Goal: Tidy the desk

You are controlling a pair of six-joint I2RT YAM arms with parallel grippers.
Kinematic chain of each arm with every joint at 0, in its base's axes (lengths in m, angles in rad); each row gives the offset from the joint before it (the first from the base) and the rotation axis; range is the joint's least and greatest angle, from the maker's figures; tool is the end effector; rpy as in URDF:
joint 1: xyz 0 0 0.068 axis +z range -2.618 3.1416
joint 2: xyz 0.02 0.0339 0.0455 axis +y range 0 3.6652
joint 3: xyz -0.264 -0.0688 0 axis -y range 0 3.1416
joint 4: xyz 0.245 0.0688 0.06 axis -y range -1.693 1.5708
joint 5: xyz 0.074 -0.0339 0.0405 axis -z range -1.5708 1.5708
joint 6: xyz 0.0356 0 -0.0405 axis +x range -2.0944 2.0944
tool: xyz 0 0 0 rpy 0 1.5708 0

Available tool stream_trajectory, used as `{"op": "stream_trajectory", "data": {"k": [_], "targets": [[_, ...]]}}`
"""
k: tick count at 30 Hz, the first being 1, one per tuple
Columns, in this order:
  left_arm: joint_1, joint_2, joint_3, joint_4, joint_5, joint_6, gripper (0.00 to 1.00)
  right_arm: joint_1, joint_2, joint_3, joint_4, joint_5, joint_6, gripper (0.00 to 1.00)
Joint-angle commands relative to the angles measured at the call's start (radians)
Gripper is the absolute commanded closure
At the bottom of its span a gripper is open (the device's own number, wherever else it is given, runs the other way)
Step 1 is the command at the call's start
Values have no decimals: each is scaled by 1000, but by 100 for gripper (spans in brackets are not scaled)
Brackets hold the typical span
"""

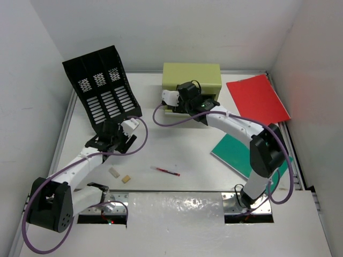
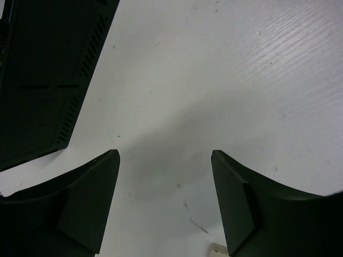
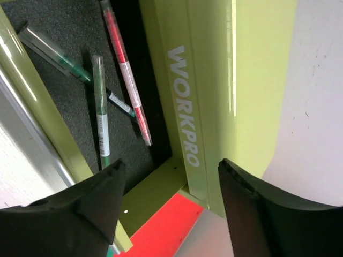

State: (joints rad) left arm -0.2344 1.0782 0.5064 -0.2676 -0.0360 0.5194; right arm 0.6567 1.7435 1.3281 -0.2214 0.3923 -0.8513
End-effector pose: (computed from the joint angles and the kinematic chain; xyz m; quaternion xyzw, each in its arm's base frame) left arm 0.2015 -0.0468 0.1824 0.3377 0.8706 0.0674 0.3515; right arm 0.3249 0.2332 0.2660 -0.5356 0.6985 -0.2161 0.4226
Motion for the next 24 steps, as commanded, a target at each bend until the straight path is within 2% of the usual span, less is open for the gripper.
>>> {"op": "stream_trajectory", "data": {"k": [1,3,4,5,8,9,10,13,15,17,19,24], "targets": [[7,-6,-9,47,22,10,32,3,-76,54,30,11,38,31],[7,-6,-19,57,18,10,32,15,-116,91,-36,2,168,25],[7,-6,-19,57,18,8,32,26,-134,98,-62,-7,169,24],[9,-6,-25,62,16,10,32,40,-154,97,-90,-38,263,23],[10,-4,-35,79,7,10,32,136,-235,7,-165,-134,415,16],[12,-3,-39,83,-1,7,32,171,-249,-68,-183,-201,432,9],[14,-1,-42,93,-8,5,32,252,-266,-107,-184,-231,469,7],[21,2,-46,116,-47,-10,32,358,-275,-246,-129,-393,594,2],[32,-3,-46,125,-65,-19,32,388,-276,-347,-20,-466,674,3],[38,-21,-52,133,-56,-22,32,441,-254,-403,23,-428,738,7],[40,-35,-58,133,-36,-21,32,490,-225,-406,31,-371,747,10],[41,-52,-63,120,-8,-15,32,514,-112,-423,125,-353,811,16]]}}
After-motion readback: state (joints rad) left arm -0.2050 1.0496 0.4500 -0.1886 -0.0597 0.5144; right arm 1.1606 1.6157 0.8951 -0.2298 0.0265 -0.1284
